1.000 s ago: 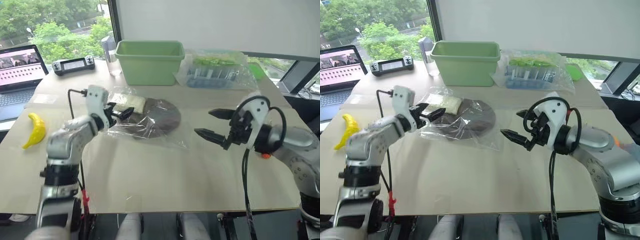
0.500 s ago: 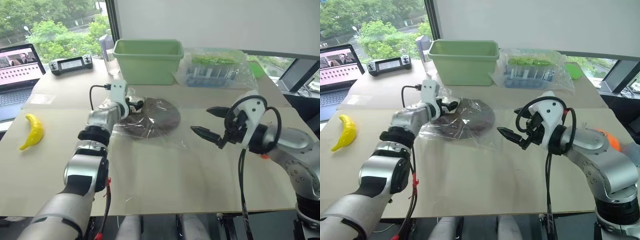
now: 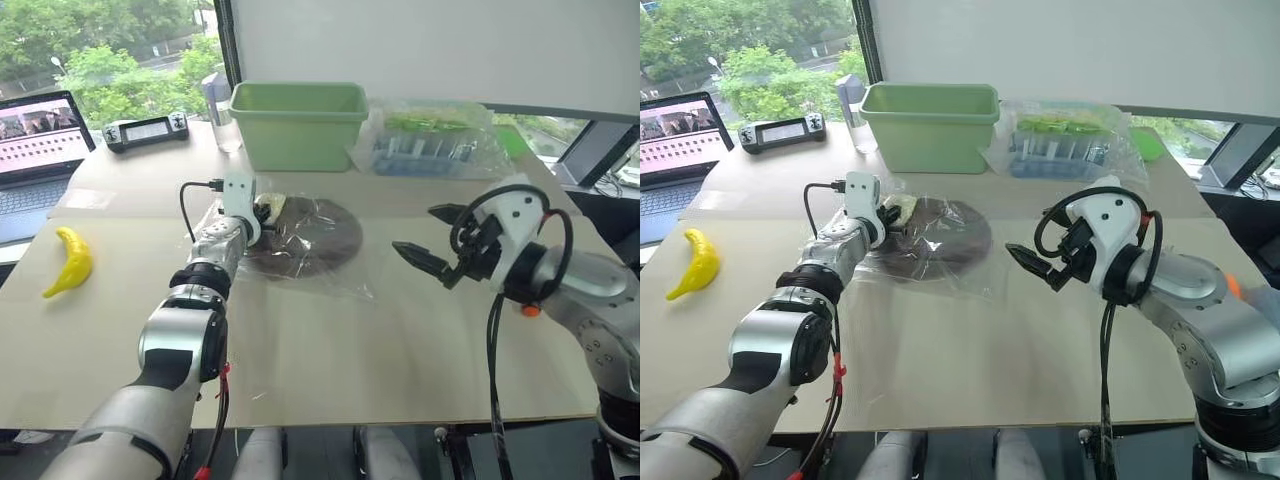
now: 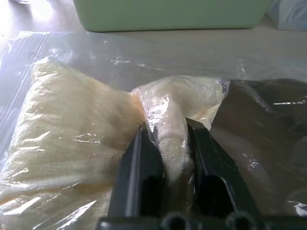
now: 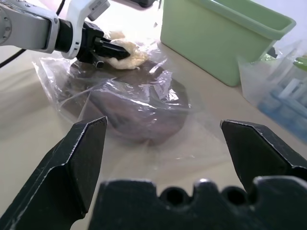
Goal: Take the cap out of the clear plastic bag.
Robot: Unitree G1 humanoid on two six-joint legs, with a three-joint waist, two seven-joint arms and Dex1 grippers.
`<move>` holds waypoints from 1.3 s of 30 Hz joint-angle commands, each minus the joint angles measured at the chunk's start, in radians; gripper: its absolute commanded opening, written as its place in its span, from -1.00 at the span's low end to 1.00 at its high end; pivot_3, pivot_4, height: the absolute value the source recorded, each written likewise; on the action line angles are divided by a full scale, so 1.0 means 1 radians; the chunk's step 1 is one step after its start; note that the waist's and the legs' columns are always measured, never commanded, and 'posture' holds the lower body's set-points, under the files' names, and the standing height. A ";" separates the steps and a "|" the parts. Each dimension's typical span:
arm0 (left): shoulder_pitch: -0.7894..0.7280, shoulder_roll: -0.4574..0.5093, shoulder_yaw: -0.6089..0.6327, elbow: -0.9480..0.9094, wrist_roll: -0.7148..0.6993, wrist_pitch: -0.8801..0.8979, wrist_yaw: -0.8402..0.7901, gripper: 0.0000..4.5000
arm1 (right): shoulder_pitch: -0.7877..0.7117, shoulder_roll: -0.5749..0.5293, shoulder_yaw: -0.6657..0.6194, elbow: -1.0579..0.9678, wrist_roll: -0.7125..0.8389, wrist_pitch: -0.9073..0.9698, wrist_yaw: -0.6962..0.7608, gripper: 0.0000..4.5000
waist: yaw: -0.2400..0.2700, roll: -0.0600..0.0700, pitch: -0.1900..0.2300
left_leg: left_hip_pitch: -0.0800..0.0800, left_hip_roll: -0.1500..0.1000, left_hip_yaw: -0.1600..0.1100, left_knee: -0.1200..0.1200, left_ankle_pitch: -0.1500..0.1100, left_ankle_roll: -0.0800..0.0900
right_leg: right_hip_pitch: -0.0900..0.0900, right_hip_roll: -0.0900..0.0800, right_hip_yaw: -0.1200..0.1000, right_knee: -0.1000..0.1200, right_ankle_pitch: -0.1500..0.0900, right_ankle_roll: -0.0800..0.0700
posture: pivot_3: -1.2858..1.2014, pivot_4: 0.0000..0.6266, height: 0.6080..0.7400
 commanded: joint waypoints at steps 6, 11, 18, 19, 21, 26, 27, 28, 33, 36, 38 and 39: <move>-0.020 0.135 0.033 -0.085 0.044 -0.128 0.136 -0.98 | -0.051 0.024 0.009 0.013 -0.012 -0.045 0.004 1.00 | -0.004 -0.001 0.001 | -0.002 0.000 0.000 0.000 0.000 0.000 | -0.003 0.001 0.000 0.001 0.000 0.000 | 0.03 -0.52 0.95; 0.053 0.305 0.118 -0.064 0.022 -0.167 0.234 -0.98 | -0.114 0.086 0.054 0.057 -0.013 -0.066 0.007 1.00 | -0.012 -0.001 0.001 | -0.002 0.000 0.000 -0.002 0.000 0.000 | -0.004 0.001 0.001 0.000 0.000 0.000 | 0.03 -0.52 0.95; 0.104 0.382 0.155 0.015 0.019 -0.171 0.231 -0.98 | -0.152 0.120 0.086 0.100 -0.035 -0.086 0.021 1.00 | 0.022 -0.001 0.001 | -0.004 -0.001 -0.001 -0.001 0.000 0.000 | -0.003 0.000 -0.001 0.000 0.000 0.000 | 0.03 -0.52 0.95; 0.113 0.387 0.152 0.023 0.028 -0.190 0.236 -0.98 | -0.158 0.130 0.083 0.106 -0.028 -0.085 0.020 1.00 | 0.028 -0.002 0.001 | -0.004 -0.001 -0.001 0.000 0.000 0.000 | -0.003 0.000 -0.001 0.000 0.000 0.000 | 0.03 -0.52 0.95; 0.141 0.391 0.156 0.055 0.038 -0.190 0.259 -0.98 | -0.166 0.139 0.081 0.114 -0.026 -0.084 0.020 1.00 | 0.027 -0.002 0.001 | -0.005 -0.001 -0.001 0.002 0.000 0.000 | -0.003 0.000 -0.002 0.000 0.001 0.000 | 0.03 -0.52 0.95; 0.156 0.380 0.173 0.075 0.019 -0.187 0.227 0.01 | -0.165 0.134 0.062 0.103 -0.011 -0.064 0.025 1.00 | 0.022 -0.002 0.001 | -0.004 0.000 -0.001 0.001 0.000 0.000 | -0.003 0.000 -0.002 0.001 0.001 0.000 | 0.03 -0.52 0.95; 0.150 0.372 0.177 0.072 0.011 -0.177 0.216 0.18 | -0.162 0.129 0.056 0.098 -0.004 -0.058 0.026 1.00 | 0.021 -0.002 0.001 | -0.004 0.000 -0.001 0.001 0.000 -0.001 | -0.004 0.000 -0.002 0.001 0.001 0.000 | 0.03 -0.52 0.95; 0.143 0.363 0.173 0.065 0.011 -0.174 0.204 0.33 | -0.156 0.123 0.051 0.092 0.002 -0.052 0.029 1.00 | 0.022 -0.002 0.001 | -0.004 0.001 -0.001 0.001 0.000 -0.001 | -0.004 0.001 -0.002 0.001 0.001 0.000 | 0.03 -0.52 0.95; 0.123 0.293 0.145 -0.078 -0.016 -0.087 0.080 0.99 | -0.132 0.089 0.039 0.073 0.018 -0.027 0.048 1.00 | 0.027 -0.002 0.001 | -0.004 0.000 -0.001 0.002 0.000 -0.001 | -0.003 0.000 -0.002 0.001 0.001 0.000 | 0.03 -0.52 0.95; 0.146 0.292 0.129 -0.244 -0.041 0.061 0.000 0.99 | -0.134 0.082 0.023 0.074 0.048 0.007 0.040 1.00 | 0.023 -0.002 0.001 | -0.005 0.000 -0.001 0.003 0.000 -0.001 | -0.003 0.000 -0.001 0.000 0.001 0.000 | 0.03 -0.52 0.95; 0.172 0.332 0.113 -0.370 -0.040 0.163 -0.050 0.99 | -0.139 0.074 0.019 0.072 0.070 0.030 0.048 1.00 | 0.011 -0.002 0.001 | -0.005 0.000 -0.001 0.002 0.000 -0.001 | -0.003 0.000 -0.001 0.001 0.001 0.000 | 0.03 -0.52 0.95; 0.187 0.356 0.100 -0.436 -0.044 0.226 -0.095 0.99 | -0.140 0.068 0.018 0.070 0.081 0.042 0.055 1.00 | 0.002 -0.002 0.001 | -0.004 0.000 -0.001 0.002 0.000 -0.001 | -0.003 0.000 -0.001 0.001 0.001 -0.001 | 0.03 -0.52 0.95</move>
